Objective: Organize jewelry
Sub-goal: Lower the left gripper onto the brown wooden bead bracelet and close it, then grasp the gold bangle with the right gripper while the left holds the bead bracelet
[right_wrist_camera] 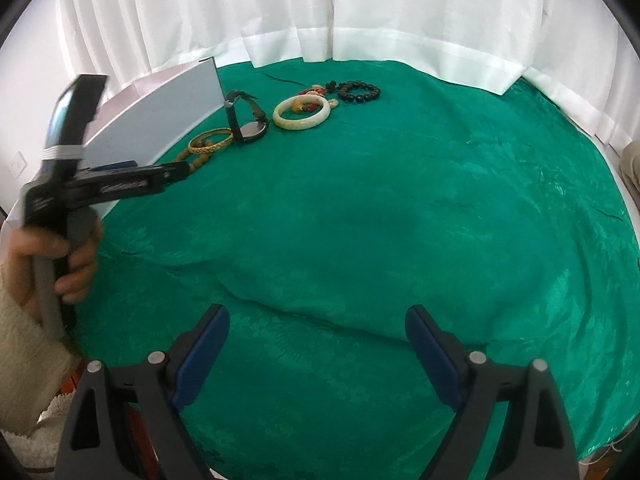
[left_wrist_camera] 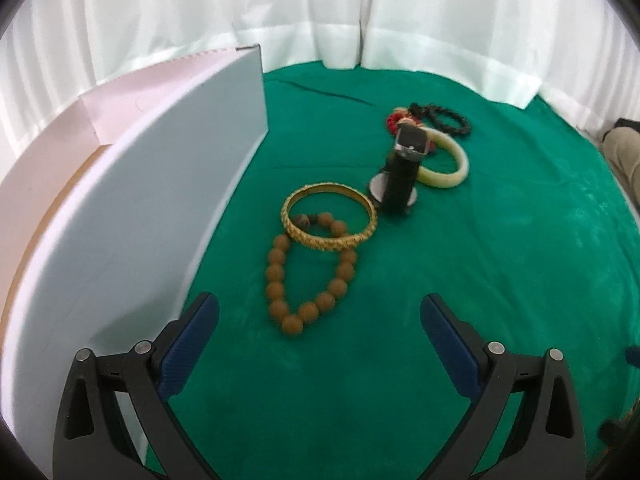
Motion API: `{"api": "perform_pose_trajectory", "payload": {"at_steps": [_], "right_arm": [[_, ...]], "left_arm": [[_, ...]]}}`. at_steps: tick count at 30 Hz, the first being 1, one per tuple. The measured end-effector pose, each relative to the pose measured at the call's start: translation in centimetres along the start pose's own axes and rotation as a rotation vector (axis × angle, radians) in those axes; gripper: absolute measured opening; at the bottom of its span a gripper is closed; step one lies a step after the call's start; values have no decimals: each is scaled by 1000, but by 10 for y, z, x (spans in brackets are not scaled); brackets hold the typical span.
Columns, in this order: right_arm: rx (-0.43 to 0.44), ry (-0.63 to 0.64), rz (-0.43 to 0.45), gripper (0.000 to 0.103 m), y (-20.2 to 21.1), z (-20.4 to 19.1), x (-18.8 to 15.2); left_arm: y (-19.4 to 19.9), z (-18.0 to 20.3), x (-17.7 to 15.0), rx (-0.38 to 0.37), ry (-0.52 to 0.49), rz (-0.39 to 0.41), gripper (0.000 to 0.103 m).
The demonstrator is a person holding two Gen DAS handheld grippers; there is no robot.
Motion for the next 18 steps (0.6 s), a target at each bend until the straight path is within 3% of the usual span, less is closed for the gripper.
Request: {"api": "perform_pose_trajectory", "payload": {"at_steps": [2, 4, 6, 7, 8, 9, 18], "right_arm": [[2, -7, -2, 91, -1, 2, 0], [4, -11, -2, 91, -1, 3, 0], [4, -12, 0, 91, -1, 4, 0], [3, -14, 0, 91, -1, 5, 0], [3, -19, 2, 91, -1, 6, 0], [3, -22, 3, 91, 0, 8, 0], [6, -28, 0, 91, -2, 8, -1]], "left_arm": [[-11, -1, 2, 23, -11, -10, 99], [-21, -3, 3, 35, -21, -15, 87], [-21, 0, 3, -13, -12, -6, 54], [-19, 1, 3, -16, -17, 1, 43], [-16, 2, 2, -16, -31, 4, 24], [-13, 4, -1, -25, -50, 3, 21], [37, 23, -61, -115, -67, -53, 21]]}}
Point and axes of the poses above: each gripper's, at about its wrist camera, not at the fingertips, and y roughly against the way its jaws point, z to its right, x to its top, the point moved 10 cm from there along -y, roughly the way its jaws point, and after that the axes turned 6 degrees about -y, right-handed, at the moved point
